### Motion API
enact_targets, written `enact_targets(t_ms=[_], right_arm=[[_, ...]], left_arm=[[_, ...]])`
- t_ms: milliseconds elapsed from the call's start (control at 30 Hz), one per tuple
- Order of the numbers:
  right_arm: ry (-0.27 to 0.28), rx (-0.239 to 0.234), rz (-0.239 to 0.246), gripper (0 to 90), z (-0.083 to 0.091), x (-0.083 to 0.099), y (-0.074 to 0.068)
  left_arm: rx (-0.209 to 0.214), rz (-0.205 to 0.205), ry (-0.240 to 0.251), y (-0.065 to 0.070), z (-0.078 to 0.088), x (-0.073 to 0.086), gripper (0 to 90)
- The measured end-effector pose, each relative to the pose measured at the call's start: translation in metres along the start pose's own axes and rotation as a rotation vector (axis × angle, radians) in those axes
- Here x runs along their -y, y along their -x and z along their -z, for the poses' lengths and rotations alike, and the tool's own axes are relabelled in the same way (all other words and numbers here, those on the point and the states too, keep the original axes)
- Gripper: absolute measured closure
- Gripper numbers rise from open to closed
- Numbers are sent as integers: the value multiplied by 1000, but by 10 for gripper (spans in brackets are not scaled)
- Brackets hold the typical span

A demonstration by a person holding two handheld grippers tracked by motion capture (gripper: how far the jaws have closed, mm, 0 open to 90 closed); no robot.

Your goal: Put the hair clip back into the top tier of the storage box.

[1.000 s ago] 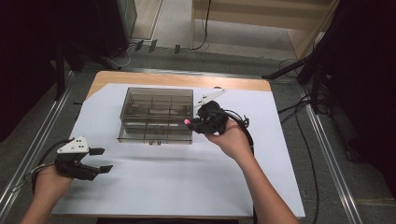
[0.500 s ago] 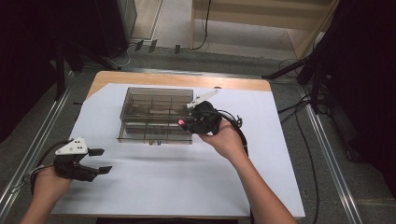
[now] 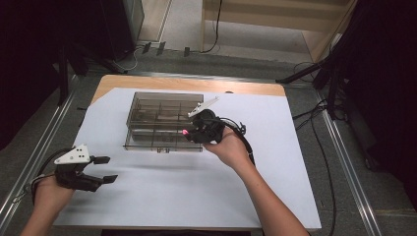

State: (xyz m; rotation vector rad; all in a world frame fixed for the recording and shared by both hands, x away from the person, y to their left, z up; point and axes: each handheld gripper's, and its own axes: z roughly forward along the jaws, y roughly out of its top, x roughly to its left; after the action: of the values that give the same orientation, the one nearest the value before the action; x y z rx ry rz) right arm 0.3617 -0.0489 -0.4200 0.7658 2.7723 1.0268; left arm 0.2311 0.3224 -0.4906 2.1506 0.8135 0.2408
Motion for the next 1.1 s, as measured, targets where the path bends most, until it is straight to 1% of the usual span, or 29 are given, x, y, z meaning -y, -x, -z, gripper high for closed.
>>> enact_targets(t_ms=[67,267,400,767,1100], right_arm=[[-2,-1,1,769,-1,0,0],[-31,-3,6,768,-9,1,0],[-42,-3,1,767,-12,2,0],[-62,-2,-4,766,-18,3,1],[-63,-6,-5,765,-19,2,2]], left_arm=[[0,-1,-1,0,0,0,290],[-4,1,-7,0,-1,0,289],[-8,3,-9,0,0,0,288],[-10,4,-13,0,0,0,287],[-11,3,-15,0,0,0,287]])
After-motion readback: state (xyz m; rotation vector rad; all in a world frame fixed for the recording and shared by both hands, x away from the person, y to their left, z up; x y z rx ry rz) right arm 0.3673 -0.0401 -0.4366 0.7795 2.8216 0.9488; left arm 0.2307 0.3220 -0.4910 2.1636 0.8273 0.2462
